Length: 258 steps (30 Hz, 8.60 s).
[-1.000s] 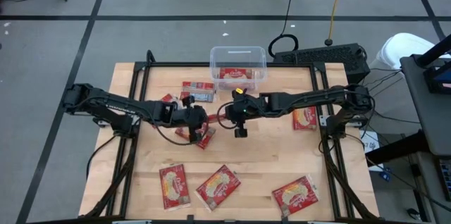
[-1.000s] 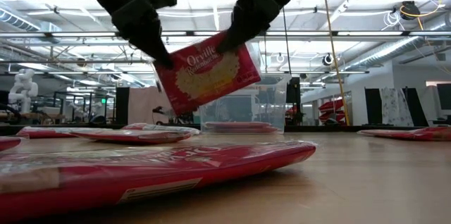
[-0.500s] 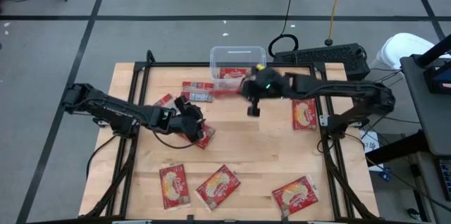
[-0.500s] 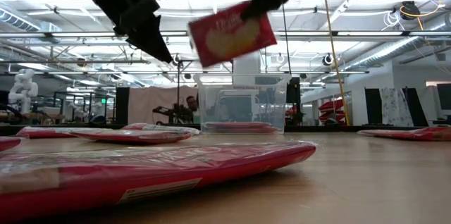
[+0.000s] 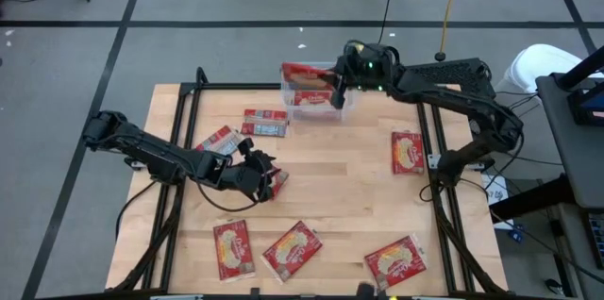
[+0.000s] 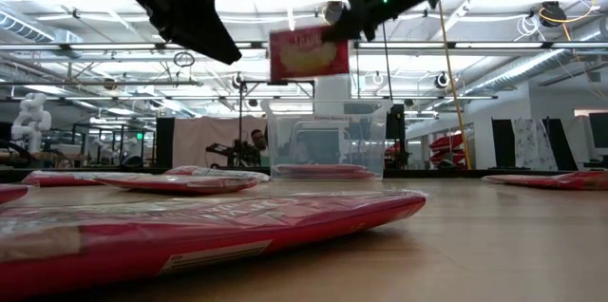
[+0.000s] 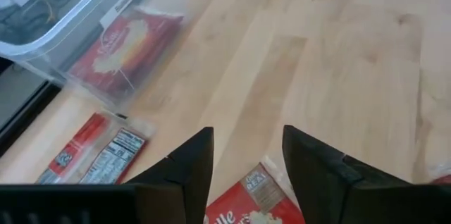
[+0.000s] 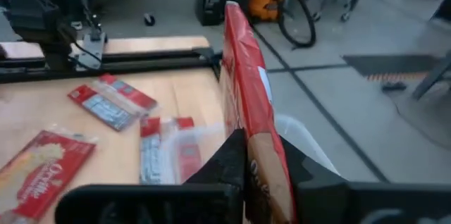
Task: Sort popcorn bags into baskets
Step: Put the popcorn bags into the transparent bin
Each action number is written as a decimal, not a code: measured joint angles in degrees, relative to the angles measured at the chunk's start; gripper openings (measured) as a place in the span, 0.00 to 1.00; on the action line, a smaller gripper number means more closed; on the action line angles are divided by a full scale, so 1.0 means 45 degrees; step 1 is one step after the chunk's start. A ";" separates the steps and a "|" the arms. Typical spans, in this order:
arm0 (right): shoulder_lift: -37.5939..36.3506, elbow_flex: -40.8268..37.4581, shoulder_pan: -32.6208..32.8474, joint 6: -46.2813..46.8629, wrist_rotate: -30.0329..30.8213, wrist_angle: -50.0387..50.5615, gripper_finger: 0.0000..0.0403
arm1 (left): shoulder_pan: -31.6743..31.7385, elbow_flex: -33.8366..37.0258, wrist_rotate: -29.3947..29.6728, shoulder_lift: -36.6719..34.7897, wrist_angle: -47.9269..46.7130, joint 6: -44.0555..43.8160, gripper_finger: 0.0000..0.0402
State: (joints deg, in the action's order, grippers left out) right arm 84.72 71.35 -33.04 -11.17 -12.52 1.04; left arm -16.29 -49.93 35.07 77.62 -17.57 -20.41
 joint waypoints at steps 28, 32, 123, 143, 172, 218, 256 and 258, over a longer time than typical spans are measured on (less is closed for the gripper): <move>0.2635 0.0000 -0.1917 0.0064 -0.2866 0.0646 0.06 | 0.1782 0.0000 -0.2361 0.0000 0.1994 0.3528 0.38; 0.2635 0.0000 -0.1917 0.0103 -0.2846 0.0810 0.06 | 0.1806 0.0000 -0.2494 0.0000 0.2006 0.3518 0.38; 0.5886 -0.3970 0.7575 0.4383 0.4043 -0.8449 0.41 | 0.0344 0.3455 -0.2448 0.0015 -0.0048 -0.4175 0.38; 0.7405 -0.2293 0.7173 0.5393 0.3111 -0.6408 0.49 | 0.0110 0.5309 -0.3108 0.0000 0.2011 -0.5737 0.38; 0.8450 -0.2315 0.7036 0.7414 0.1191 -0.8913 0.02 | 0.0115 0.4796 -0.2147 -0.0326 0.3196 -0.3819 0.38; 0.4418 -0.2356 0.7119 -0.0960 0.3155 -0.4346 0.00 | 0.2196 0.5693 -0.5416 -0.3215 0.3117 0.0432 0.23; 0.4189 -0.2302 0.7229 0.3528 0.3065 -0.3350 0.51 | 0.2758 0.5693 -0.4911 -0.1379 0.6865 0.5073 0.09; 0.4375 -0.2302 0.7215 0.3302 0.3056 -0.3565 0.49 | 0.2758 0.5693 -0.4910 -0.1384 0.6968 0.5189 0.11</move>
State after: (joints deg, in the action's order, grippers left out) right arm 104.41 60.99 -0.57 3.69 1.23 -15.00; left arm -3.88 -24.32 12.97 71.40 13.78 2.94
